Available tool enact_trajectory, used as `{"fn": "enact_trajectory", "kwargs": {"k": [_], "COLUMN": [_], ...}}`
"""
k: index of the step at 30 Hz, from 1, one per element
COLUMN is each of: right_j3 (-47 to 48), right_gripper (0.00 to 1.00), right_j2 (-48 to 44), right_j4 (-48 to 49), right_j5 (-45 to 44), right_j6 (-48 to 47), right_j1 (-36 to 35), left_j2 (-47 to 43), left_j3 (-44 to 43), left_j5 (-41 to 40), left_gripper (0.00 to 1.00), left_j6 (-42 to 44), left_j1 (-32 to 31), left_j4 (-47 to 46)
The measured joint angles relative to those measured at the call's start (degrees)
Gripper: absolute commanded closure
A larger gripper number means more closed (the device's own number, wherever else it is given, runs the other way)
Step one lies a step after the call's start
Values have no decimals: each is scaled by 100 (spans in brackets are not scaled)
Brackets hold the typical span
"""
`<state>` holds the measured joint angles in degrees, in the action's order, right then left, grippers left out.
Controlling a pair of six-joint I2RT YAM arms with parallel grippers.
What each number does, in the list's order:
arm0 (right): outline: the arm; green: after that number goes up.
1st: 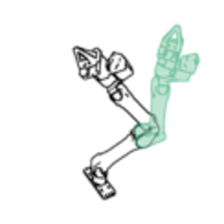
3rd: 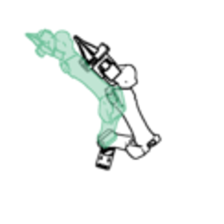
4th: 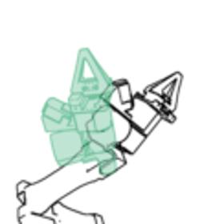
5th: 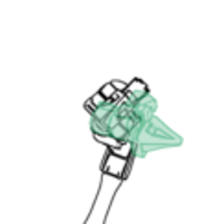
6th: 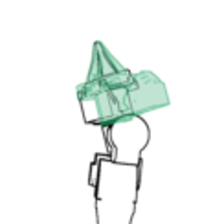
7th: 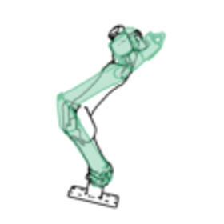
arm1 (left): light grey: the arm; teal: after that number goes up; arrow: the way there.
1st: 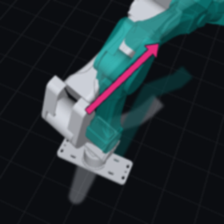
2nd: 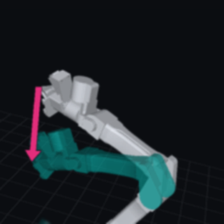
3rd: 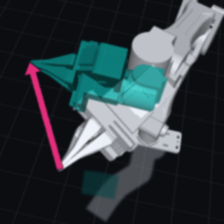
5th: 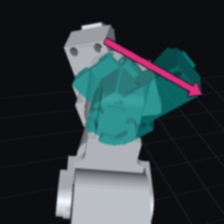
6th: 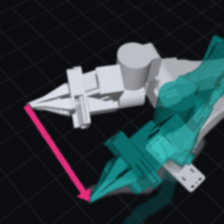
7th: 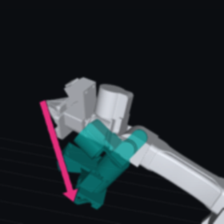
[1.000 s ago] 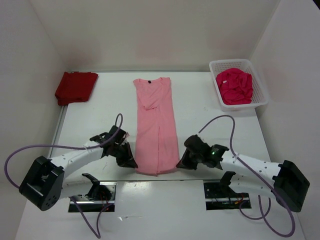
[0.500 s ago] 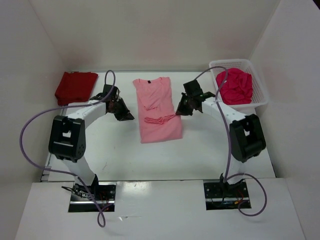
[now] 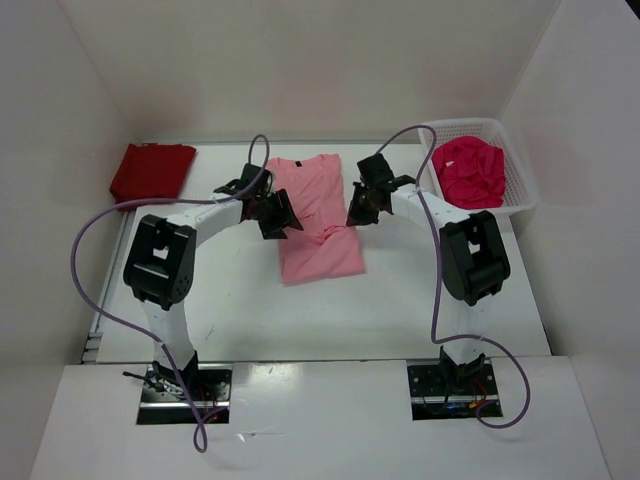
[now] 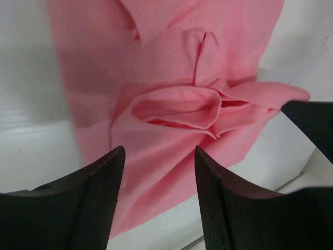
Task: Fold and stack the t-shirts
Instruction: Fold the folded rectangular tshirt in 1/3 of the way
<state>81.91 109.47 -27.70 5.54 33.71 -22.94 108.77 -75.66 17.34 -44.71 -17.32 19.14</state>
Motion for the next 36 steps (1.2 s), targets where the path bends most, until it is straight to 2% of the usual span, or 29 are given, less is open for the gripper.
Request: {"fn": "enact_trajectory", "kwargs": {"k": [3,13,15,19,29,36], "right_j3": [-146,-243,-286,-339,-365,-387], "right_gripper": [100,100,100,100,100,100], "right_j2": [0,-2,-4,-11,-13,-15], "right_j4": [-24,63,68,101,140,153], "right_j5": [20,118,122,138,232,247], "right_j6": [-20,-22,-22,-24,-35,-35], "right_j1": [0,2,2,2,2,2], "left_j2": [190,417,485,581,590,625], "left_j3": [-61,-201,-251,-275,-323,-323], "left_j5": [-142,-809,-831,-807,-684,-603], "left_gripper": [36,39,40,49,54,80], "left_j6": [-4,83,105,98,83,-59], "left_j1": [-153,-17,-17,-22,-107,-170], "left_j4": [-63,-48,-42,-42,-57,-76]}}
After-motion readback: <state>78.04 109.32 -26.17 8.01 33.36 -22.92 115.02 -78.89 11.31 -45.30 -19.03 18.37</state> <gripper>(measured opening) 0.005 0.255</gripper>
